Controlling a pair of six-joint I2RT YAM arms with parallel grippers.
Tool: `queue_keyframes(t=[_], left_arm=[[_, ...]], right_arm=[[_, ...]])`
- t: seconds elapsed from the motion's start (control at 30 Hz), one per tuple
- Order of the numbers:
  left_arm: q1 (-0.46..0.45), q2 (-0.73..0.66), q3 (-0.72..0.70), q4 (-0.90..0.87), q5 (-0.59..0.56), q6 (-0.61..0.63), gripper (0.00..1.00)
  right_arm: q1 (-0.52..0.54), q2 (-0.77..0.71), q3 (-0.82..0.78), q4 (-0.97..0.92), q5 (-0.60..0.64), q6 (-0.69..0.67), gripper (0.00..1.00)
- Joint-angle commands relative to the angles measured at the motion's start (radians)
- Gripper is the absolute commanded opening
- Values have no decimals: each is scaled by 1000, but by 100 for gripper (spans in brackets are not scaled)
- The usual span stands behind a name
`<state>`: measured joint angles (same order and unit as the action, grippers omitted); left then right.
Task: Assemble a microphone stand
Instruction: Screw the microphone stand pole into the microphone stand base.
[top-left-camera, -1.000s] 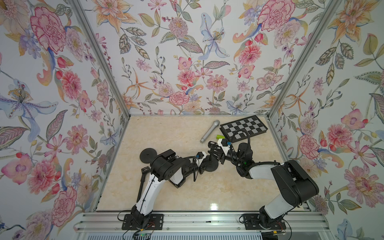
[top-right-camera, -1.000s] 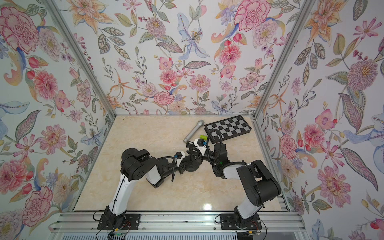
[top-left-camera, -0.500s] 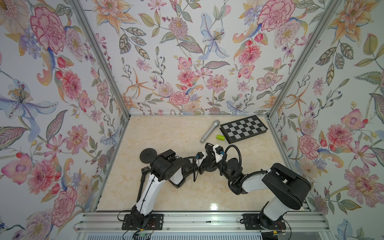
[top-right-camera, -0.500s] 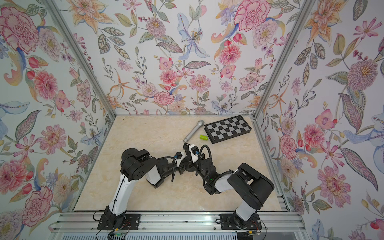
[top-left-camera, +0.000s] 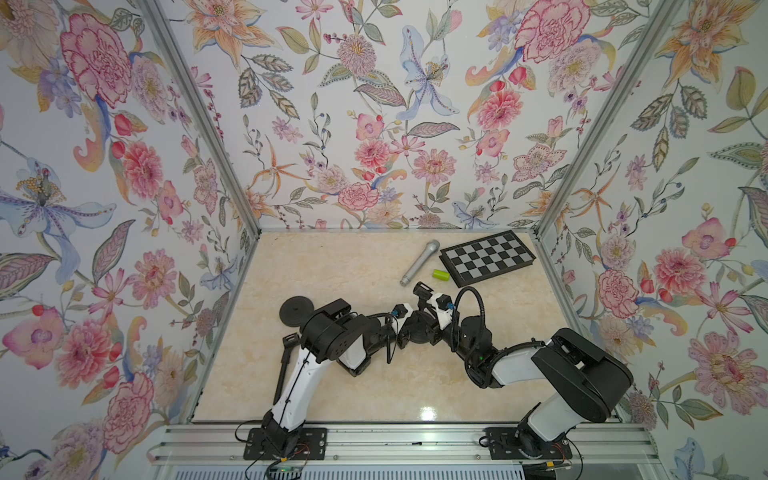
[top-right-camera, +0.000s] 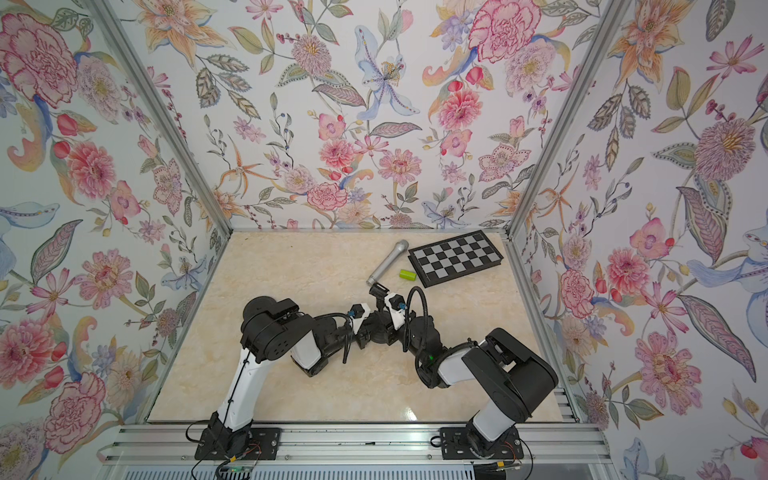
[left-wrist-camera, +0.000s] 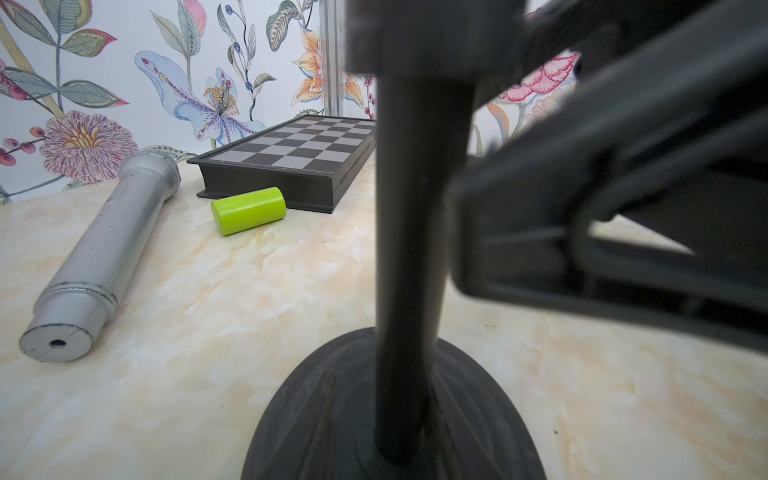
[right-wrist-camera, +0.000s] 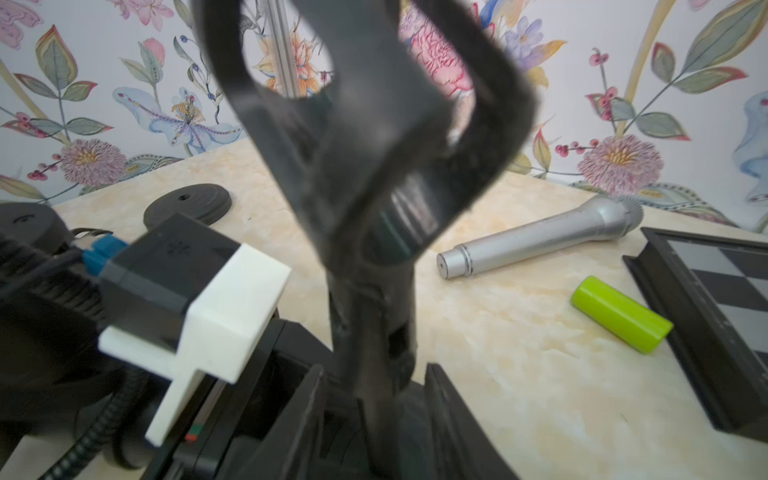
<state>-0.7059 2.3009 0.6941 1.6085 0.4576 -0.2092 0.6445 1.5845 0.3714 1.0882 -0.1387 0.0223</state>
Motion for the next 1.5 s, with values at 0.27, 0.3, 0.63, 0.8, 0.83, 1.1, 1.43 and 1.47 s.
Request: queue_keyframes(t=[0.27, 0.3, 0.63, 0.8, 0.83, 1.1, 1.43, 1.47], left_arm=[[20, 92, -42, 232, -87, 8, 36], [21, 93, -41, 232, -87, 7, 36], [23, 94, -39, 232, -86, 8, 36], [21, 96, -41, 232, -88, 9, 36], [22, 94, -42, 232, -88, 10, 36], [22, 99, -33, 232, -92, 6, 36], [23, 113, -31, 232, -98, 2, 37], [23, 119, -29, 232, -93, -5, 37]], right_arm=[[-151, -75, 105, -207, -449, -103, 48], [-159, -70, 115, -191, -451, -93, 48], [-179, -21, 211, -166, -448, -61, 41], [-144, -52, 124, -83, -198, 15, 8], [-121, -63, 96, -69, -112, 27, 7], [234, -35, 29, -132, 745, 268, 0], [295, 70, 132, -131, 685, 229, 0], [296, 66, 132, -134, 676, 229, 0]])
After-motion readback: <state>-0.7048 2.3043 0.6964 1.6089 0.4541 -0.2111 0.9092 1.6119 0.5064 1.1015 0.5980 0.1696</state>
